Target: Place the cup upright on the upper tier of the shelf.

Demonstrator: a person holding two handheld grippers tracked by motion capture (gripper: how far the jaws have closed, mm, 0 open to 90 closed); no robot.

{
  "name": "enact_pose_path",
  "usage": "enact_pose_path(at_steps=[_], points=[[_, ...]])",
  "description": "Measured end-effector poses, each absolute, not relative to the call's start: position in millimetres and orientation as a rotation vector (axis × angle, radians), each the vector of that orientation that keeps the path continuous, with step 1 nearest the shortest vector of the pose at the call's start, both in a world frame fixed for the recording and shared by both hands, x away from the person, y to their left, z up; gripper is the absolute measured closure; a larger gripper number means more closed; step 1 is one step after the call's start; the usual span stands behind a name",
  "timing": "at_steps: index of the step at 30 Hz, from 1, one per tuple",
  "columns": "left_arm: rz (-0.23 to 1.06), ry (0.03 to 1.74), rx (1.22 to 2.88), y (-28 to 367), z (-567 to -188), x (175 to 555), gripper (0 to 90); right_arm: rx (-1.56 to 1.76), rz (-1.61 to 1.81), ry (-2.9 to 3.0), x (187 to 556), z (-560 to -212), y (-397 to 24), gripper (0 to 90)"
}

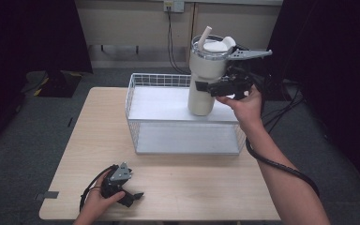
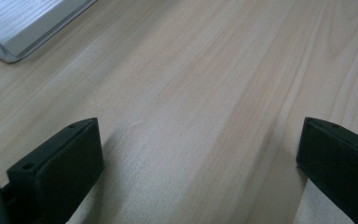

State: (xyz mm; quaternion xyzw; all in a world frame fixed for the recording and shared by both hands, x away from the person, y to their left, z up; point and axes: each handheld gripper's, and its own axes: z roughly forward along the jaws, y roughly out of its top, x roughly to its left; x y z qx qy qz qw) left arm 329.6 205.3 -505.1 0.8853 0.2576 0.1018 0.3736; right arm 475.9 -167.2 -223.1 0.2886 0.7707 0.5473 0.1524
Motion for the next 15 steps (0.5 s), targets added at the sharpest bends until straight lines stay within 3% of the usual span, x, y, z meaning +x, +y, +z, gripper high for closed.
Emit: enact_pose_path(at_steps=[15], points=[[0.263,0.657,2.269,205,-505,330,0.0,0.872,1.537,2.173,489,-229,-167,9.7]])
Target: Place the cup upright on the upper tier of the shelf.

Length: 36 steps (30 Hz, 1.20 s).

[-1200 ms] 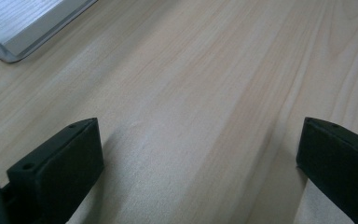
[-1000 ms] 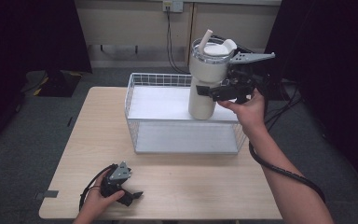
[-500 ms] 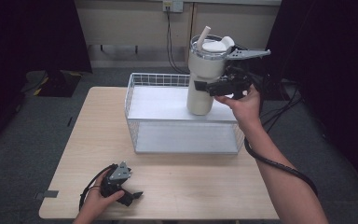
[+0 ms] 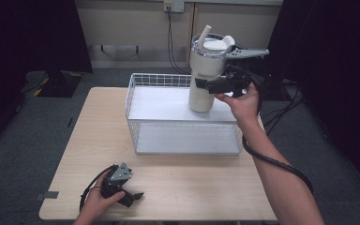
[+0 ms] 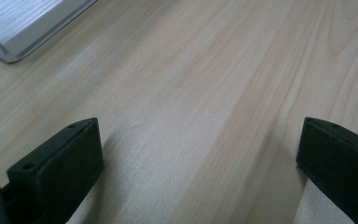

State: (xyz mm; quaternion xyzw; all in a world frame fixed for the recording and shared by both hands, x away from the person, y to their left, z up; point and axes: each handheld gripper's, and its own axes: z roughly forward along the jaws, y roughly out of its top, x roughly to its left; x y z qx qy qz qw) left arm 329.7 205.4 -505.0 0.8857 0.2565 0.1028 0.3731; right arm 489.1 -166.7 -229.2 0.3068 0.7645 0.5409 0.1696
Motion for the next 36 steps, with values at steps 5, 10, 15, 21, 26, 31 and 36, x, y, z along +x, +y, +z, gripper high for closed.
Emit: enact_pose_path(at_steps=[5,10,15,21,26,31,36], points=[[0.261,0.659,2.268,205,-505,330,0.0,0.889,1.537,2.158,494,-231,-168,9.7],[0.261,0.659,2.268,205,-505,330,0.0,0.898,1.524,2.159,498,-234,-168,9.7],[0.263,0.657,2.269,205,-505,330,0.0,0.906,1.523,2.152,502,-237,-168,9.7],[0.260,0.659,2.268,205,-505,330,0.0,0.915,1.520,2.135,506,-239,-168,9.6],[0.263,0.657,2.269,205,-505,330,0.0,0.919,1.510,2.137,508,-241,-167,9.6],[0.261,0.659,2.268,205,-505,330,0.0,0.918,1.498,2.134,509,-244,-165,9.6],[0.263,0.658,2.268,205,-505,330,0.0,0.904,1.504,2.127,509,-246,-165,9.3]])
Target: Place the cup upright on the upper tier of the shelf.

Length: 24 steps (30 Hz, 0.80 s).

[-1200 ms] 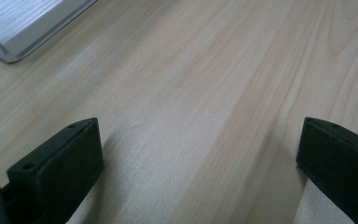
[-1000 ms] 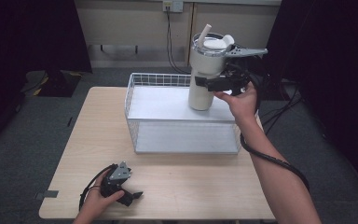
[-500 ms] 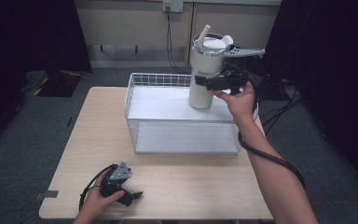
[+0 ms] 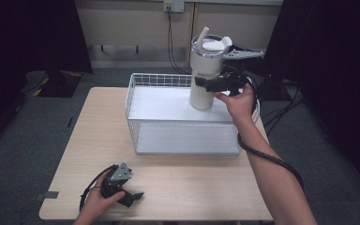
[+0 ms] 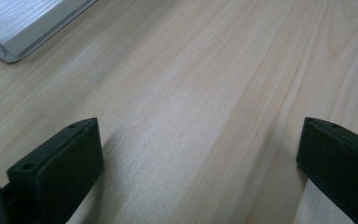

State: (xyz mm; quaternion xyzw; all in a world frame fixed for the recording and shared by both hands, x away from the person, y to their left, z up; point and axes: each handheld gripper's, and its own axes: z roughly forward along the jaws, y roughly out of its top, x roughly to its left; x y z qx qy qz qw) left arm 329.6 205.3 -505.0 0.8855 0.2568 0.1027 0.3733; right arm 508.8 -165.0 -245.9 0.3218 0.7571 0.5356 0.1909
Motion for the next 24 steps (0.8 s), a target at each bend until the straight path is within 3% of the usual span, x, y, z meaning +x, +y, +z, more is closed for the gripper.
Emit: enact_pose_path(at_steps=[24], points=[[0.264,0.657,2.269,205,-505,330,0.0,0.866,1.430,2.135,494,-261,-170,9.9]])
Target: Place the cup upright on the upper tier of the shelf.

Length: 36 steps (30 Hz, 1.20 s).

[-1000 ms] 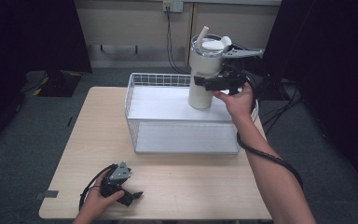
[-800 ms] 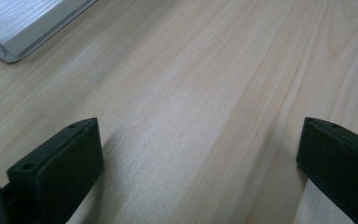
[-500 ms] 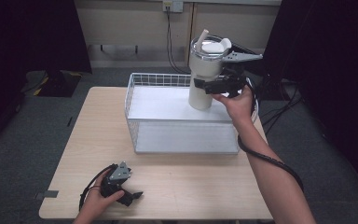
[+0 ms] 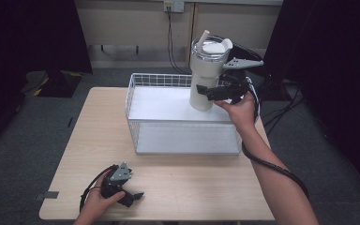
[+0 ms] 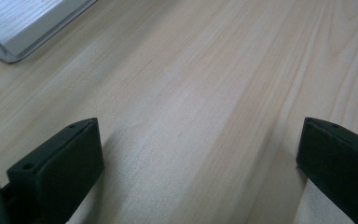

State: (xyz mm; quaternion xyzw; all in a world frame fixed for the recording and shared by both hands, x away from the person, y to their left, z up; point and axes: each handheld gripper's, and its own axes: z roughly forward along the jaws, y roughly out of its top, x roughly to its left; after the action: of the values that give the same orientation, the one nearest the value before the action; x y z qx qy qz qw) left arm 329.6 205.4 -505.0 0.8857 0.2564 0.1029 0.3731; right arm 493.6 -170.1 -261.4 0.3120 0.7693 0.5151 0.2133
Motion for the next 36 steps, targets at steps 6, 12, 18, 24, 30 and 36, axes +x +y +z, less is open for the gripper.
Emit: enact_pose_path(at_steps=[6,12,18,24,30,36], points=[[0.263,0.660,2.267,205,-505,330,0.0,0.859,1.423,2.140,483,-265,-177,10.5],[0.263,0.660,2.267,205,-505,330,0.0,0.846,1.461,2.151,475,-264,-184,10.6],[0.263,0.659,2.267,205,-505,330,0.0,0.797,1.480,2.162,462,-263,-188,10.7],[0.266,0.658,2.268,205,-505,330,0.0,0.772,1.520,2.181,449,-267,-186,11.3],[0.266,0.658,2.268,205,-505,330,0.0,0.725,1.510,2.205,439,-275,-181,11.6],[0.263,0.660,2.267,205,-505,330,0.0,0.695,1.534,2.221,430,-282,-179,11.5]])
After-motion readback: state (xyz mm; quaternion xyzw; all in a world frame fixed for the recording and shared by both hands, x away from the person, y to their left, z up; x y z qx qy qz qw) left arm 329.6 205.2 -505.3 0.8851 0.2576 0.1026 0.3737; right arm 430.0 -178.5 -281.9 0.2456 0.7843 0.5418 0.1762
